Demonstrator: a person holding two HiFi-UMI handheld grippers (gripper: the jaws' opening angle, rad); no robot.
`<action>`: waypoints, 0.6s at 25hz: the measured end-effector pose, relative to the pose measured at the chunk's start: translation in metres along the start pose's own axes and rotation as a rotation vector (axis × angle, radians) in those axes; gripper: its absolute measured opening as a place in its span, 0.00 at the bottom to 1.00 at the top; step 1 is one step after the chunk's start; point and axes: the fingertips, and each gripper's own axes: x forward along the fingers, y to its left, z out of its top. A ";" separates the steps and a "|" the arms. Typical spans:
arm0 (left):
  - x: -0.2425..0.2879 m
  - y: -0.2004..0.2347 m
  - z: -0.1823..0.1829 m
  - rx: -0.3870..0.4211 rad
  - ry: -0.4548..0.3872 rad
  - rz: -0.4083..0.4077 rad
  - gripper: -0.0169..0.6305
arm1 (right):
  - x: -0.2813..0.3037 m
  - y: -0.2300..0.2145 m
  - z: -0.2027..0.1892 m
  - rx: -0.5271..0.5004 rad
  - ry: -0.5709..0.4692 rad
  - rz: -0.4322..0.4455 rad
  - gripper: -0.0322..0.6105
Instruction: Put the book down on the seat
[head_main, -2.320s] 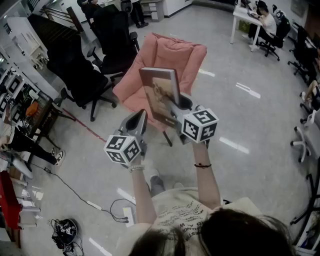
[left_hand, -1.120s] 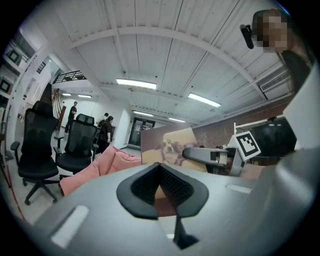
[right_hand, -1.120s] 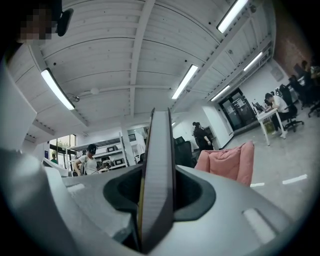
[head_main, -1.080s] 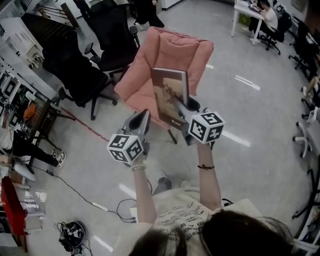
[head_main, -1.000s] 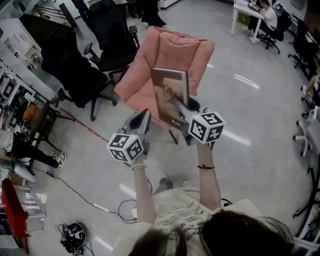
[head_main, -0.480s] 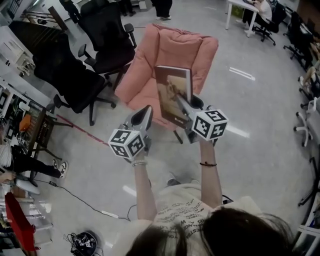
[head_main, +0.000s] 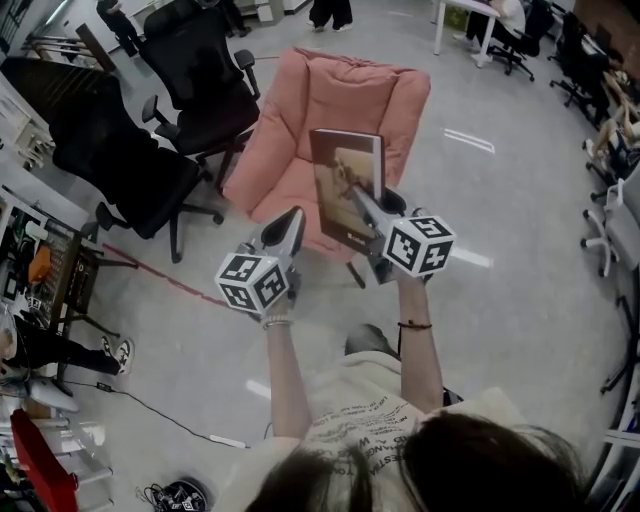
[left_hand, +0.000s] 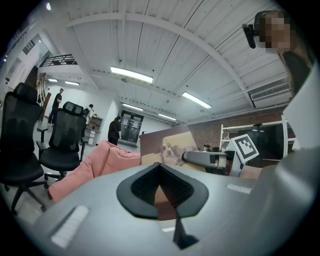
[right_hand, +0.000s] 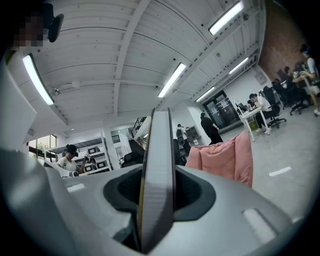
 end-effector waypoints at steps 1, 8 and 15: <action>0.000 0.002 0.000 -0.002 0.000 -0.003 0.01 | 0.001 0.000 -0.001 0.000 0.001 -0.007 0.28; 0.005 0.023 -0.007 -0.029 0.007 -0.032 0.01 | 0.019 -0.006 -0.010 0.010 0.008 -0.046 0.28; 0.021 0.042 -0.009 -0.052 0.015 -0.034 0.01 | 0.038 -0.021 -0.008 0.013 0.015 -0.075 0.28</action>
